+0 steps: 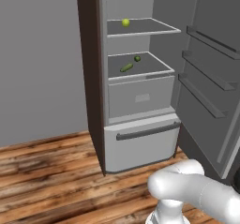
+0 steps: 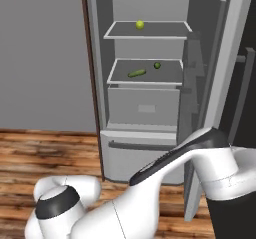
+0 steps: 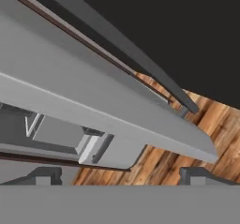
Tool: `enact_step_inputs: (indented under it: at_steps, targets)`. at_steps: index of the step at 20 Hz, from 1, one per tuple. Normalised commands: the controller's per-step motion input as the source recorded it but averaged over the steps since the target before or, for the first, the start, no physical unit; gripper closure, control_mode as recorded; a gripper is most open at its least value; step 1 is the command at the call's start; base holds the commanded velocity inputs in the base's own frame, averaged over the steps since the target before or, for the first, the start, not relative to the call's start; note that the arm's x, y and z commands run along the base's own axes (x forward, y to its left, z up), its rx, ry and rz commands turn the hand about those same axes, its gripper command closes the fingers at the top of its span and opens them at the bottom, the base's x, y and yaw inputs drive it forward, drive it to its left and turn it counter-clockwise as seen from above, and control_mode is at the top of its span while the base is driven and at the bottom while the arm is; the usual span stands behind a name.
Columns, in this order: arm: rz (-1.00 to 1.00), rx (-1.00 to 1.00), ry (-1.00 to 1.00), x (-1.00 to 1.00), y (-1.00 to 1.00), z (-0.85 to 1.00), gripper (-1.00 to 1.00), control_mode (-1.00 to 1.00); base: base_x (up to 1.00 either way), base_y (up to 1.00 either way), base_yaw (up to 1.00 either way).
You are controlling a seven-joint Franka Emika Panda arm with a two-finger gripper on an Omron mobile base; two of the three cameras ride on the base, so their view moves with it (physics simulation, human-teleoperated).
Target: Place the cucumber in the correct fridge rack based on whether it is a fruit or vegetable. Finally, close the fridge door.
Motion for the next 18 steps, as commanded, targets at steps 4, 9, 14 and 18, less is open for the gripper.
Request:
enact_step_inputs:
  at_steps: [4, 9, 14, 18]
  targets:
    - [0.02, 0.01, 0.00, 0.28, -0.13, -0.07, -1.00, -1.00, 0.00, 0.00, 0.00]
    - [0.02, 0.01, 0.00, 0.26, -0.30, -0.08, -1.00, -1.00, 0.00, 0.00, 0.00]
    - [0.03, 0.00, -0.01, 0.25, -0.17, -0.07, -1.00, -1.00, 0.00, 0.00, 0.00]
    - [0.01, 0.00, -0.02, 0.45, 0.00, -0.05, -1.00, -1.00, 0.00, 0.00, 0.00]
